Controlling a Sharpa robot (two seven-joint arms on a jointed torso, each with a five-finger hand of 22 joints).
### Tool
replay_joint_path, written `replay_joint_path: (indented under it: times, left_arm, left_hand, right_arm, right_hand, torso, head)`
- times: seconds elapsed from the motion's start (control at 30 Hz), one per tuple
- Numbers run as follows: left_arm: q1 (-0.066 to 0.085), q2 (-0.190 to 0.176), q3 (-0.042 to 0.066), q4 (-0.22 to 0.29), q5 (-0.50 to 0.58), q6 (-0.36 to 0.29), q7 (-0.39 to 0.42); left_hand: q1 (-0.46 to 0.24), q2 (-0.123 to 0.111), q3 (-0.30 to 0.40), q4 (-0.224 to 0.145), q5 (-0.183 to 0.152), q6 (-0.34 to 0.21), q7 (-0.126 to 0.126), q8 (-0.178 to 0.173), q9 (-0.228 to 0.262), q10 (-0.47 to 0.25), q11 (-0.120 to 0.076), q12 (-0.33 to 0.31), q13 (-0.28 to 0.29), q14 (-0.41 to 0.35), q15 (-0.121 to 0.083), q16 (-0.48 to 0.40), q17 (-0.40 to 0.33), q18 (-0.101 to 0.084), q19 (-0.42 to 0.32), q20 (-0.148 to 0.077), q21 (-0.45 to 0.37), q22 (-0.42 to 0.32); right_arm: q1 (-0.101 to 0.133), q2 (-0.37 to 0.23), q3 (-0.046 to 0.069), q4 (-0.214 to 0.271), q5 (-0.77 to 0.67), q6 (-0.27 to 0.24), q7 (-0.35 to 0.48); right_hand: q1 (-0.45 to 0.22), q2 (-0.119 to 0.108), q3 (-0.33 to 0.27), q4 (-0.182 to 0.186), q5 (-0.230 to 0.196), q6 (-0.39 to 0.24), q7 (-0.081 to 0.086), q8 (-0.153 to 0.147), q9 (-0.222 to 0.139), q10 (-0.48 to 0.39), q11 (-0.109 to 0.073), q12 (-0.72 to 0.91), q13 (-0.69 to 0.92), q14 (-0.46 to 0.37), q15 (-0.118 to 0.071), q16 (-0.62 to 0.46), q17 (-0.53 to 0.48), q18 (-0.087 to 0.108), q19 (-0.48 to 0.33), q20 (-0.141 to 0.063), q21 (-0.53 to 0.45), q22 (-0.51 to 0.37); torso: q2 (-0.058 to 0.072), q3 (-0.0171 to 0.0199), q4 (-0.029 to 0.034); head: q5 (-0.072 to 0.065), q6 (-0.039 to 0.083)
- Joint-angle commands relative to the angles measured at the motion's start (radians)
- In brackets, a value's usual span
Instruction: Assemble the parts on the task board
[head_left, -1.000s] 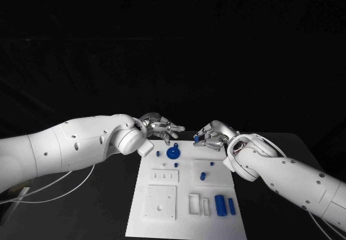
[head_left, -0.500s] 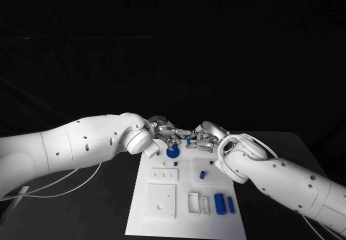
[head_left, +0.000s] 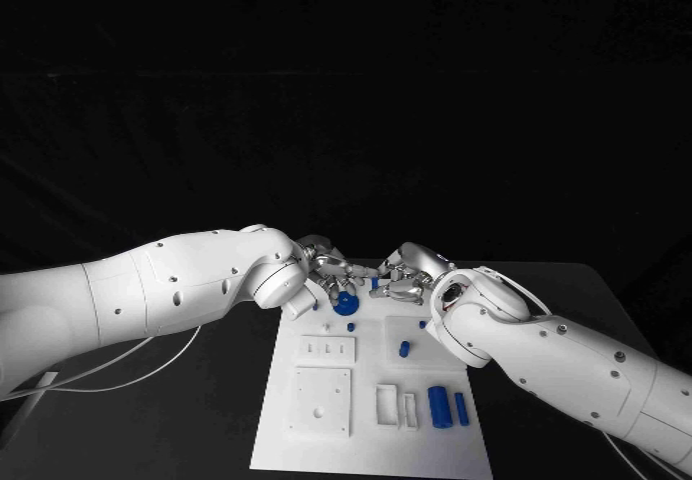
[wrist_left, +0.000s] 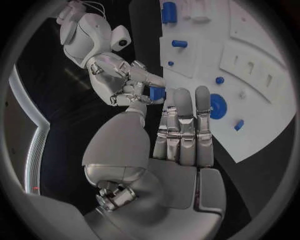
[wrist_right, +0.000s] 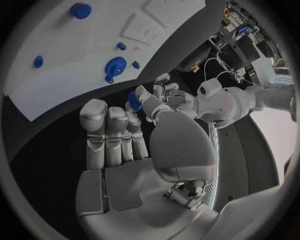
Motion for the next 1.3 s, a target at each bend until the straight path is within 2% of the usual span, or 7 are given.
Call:
replay_joint_path:
  times: [0.03, 0.73, 1.03, 1.1, 1.13, 1.2, 1.3]
  left_arm:
    - [0.002, 0.005, 0.000, 0.003, -0.040, 0.035, -0.035]
    - [0.002, 0.023, 0.001, 0.004, -0.040, 0.068, -0.042]
    - [0.002, 0.030, 0.001, 0.003, -0.038, 0.060, -0.041]
    - [0.002, 0.031, 0.001, 0.003, -0.038, 0.060, -0.041]
    - [0.002, 0.032, 0.001, 0.003, -0.038, 0.060, -0.041]
    - [0.002, 0.033, 0.001, 0.003, -0.038, 0.061, -0.042]
    - [0.002, 0.035, 0.001, 0.002, -0.038, 0.066, -0.044]
  left_hand:
    - [-0.004, -0.004, 0.003, 0.007, -0.004, 0.004, 0.000, 0.001, 0.007, 0.008, -0.004, -0.002, 0.001, -0.001, -0.003, 0.008, 0.001, 0.005, 0.000, -0.001, 0.006, 0.006]
    - [0.003, 0.013, 0.009, -0.009, -0.002, 0.003, 0.000, -0.001, 0.022, -0.001, -0.003, 0.003, 0.001, -0.005, -0.001, 0.011, -0.005, 0.006, -0.006, 0.001, 0.005, 0.020]
    - [0.029, 0.072, 0.008, -0.065, 0.014, -0.005, 0.001, 0.000, 0.016, -0.010, -0.001, -0.006, -0.002, -0.009, 0.001, 0.008, -0.016, 0.008, -0.011, 0.005, -0.002, 0.028]
    - [0.046, 0.090, 0.015, -0.081, 0.031, -0.005, -0.001, 0.000, 0.015, -0.011, -0.001, -0.009, -0.002, -0.009, 0.001, 0.009, -0.016, 0.007, -0.011, 0.005, -0.002, 0.029]
    - [0.053, 0.098, 0.016, -0.091, 0.059, -0.005, -0.002, 0.000, 0.015, -0.011, -0.002, -0.011, -0.003, -0.009, 0.001, 0.009, -0.016, 0.007, -0.011, 0.004, -0.003, 0.030]
    - [0.068, 0.111, 0.022, -0.108, 0.090, -0.005, -0.003, 0.000, 0.014, -0.011, -0.002, -0.014, -0.004, -0.009, 0.000, 0.010, -0.017, 0.007, -0.012, 0.004, -0.003, 0.032]
    - [0.074, 0.122, 0.023, -0.134, 0.109, -0.003, -0.005, 0.000, 0.012, -0.008, -0.003, -0.021, -0.004, -0.010, 0.000, 0.011, -0.017, 0.007, -0.012, 0.003, -0.002, 0.036]
  right_arm:
    - [0.000, 0.003, 0.000, 0.004, -0.021, 0.008, -0.016]
    - [0.000, 0.014, -0.009, 0.001, -0.021, 0.038, -0.021]
    - [0.000, 0.016, -0.012, 0.001, -0.021, 0.043, -0.021]
    - [0.000, 0.017, -0.013, 0.001, -0.021, 0.043, -0.021]
    - [0.000, 0.017, -0.013, 0.001, -0.021, 0.043, -0.021]
    - [0.000, 0.018, -0.013, 0.001, -0.021, 0.043, -0.021]
    - [0.000, 0.019, -0.013, 0.001, -0.021, 0.041, -0.022]
  right_hand:
    - [0.009, -0.005, 0.004, 0.001, -0.004, 0.021, 0.000, 0.006, 0.005, 0.006, -0.004, -0.003, -0.001, 0.008, 0.000, -0.007, 0.001, -0.004, 0.009, -0.006, -0.001, 0.095]
    - [0.009, -0.005, 0.005, 0.002, -0.004, 0.022, 0.000, 0.006, 0.005, 0.007, -0.005, -0.003, 0.000, 0.009, 0.000, -0.007, 0.002, -0.005, 0.010, -0.006, 0.001, 0.096]
    - [0.009, -0.006, 0.006, 0.006, -0.003, 0.022, -0.001, 0.006, 0.005, 0.006, -0.005, -0.004, -0.001, 0.010, 0.000, -0.008, 0.004, -0.005, 0.011, -0.006, 0.001, 0.096]
    - [0.009, -0.006, 0.006, 0.006, -0.003, 0.022, -0.001, 0.006, 0.005, 0.006, -0.005, -0.004, -0.001, 0.010, 0.000, -0.008, 0.004, -0.005, 0.011, -0.006, 0.001, 0.096]
    - [0.009, -0.006, 0.006, 0.006, -0.003, 0.022, -0.001, 0.006, 0.005, 0.006, -0.005, -0.004, -0.001, 0.010, 0.000, -0.008, 0.004, -0.005, 0.011, -0.006, 0.001, 0.096]
    - [0.009, -0.006, 0.006, 0.006, -0.003, 0.022, -0.001, 0.006, 0.005, 0.006, -0.005, -0.004, -0.001, 0.010, 0.000, -0.008, 0.004, -0.005, 0.011, -0.006, 0.001, 0.096]
    - [0.007, -0.006, 0.006, 0.007, -0.003, 0.022, -0.001, 0.006, 0.005, 0.007, -0.005, -0.004, 0.000, 0.010, 0.000, -0.010, 0.003, -0.005, 0.011, -0.006, 0.001, 0.096]
  torso:
    - [0.000, -0.0009, 0.0012]
    - [0.001, -0.0018, 0.0039]
    - [0.000, -0.0017, 0.0064]
    - [0.000, -0.0017, 0.0061]
    - [0.001, -0.0017, 0.0059]
    - [0.001, -0.0017, 0.0057]
    - [0.001, -0.0018, 0.0059]
  head:
    - [-0.001, 0.001]
    - [-0.007, -0.001]
    - [-0.008, 0.000]
    - [-0.007, 0.000]
    - [-0.007, 0.000]
    - [-0.007, 0.000]
    - [-0.009, -0.002]
